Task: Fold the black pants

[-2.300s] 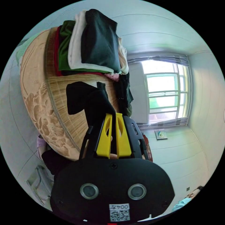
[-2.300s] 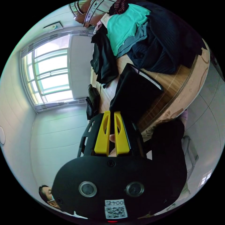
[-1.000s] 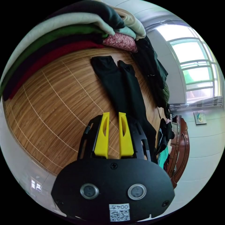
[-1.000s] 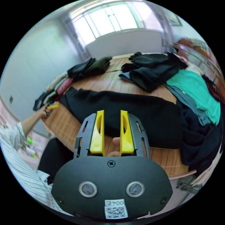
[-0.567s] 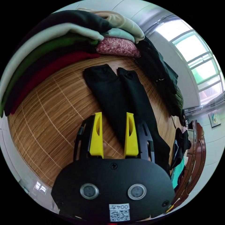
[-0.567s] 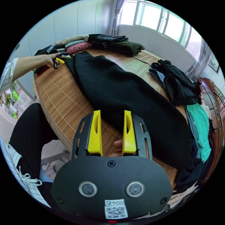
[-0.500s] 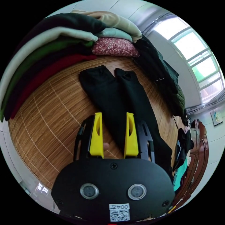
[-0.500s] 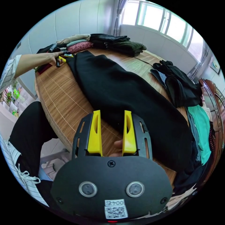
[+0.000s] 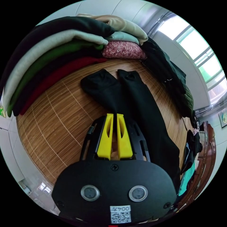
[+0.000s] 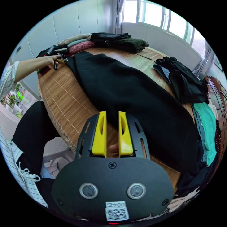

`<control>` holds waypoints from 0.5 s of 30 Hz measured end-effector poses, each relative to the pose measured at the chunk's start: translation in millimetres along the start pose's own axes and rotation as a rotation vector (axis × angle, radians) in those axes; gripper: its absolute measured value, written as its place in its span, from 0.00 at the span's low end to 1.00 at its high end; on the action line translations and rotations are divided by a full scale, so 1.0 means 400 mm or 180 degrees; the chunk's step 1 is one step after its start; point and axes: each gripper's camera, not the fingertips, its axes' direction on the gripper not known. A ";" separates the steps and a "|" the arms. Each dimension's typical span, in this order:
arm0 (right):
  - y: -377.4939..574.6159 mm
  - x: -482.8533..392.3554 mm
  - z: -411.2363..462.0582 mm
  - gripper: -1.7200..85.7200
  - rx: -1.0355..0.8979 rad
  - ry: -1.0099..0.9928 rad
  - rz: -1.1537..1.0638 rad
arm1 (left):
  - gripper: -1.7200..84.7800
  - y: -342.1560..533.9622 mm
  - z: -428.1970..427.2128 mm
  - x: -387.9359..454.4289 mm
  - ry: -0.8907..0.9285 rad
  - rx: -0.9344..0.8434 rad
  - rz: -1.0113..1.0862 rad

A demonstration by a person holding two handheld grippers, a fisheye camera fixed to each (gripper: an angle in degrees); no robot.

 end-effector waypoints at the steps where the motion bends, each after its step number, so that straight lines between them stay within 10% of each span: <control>1: -0.003 -0.001 0.001 0.08 -0.0094 0.0015 0.0011 | 0.05 0.000 -0.020 -0.017 0.0001 -0.0017 -0.0011; 15: 0.266 -0.035 -0.139 0.05 -0.0462 -0.0413 -0.0097 | 0.06 0.201 -0.397 -0.620 0.0445 -0.0207 -0.0101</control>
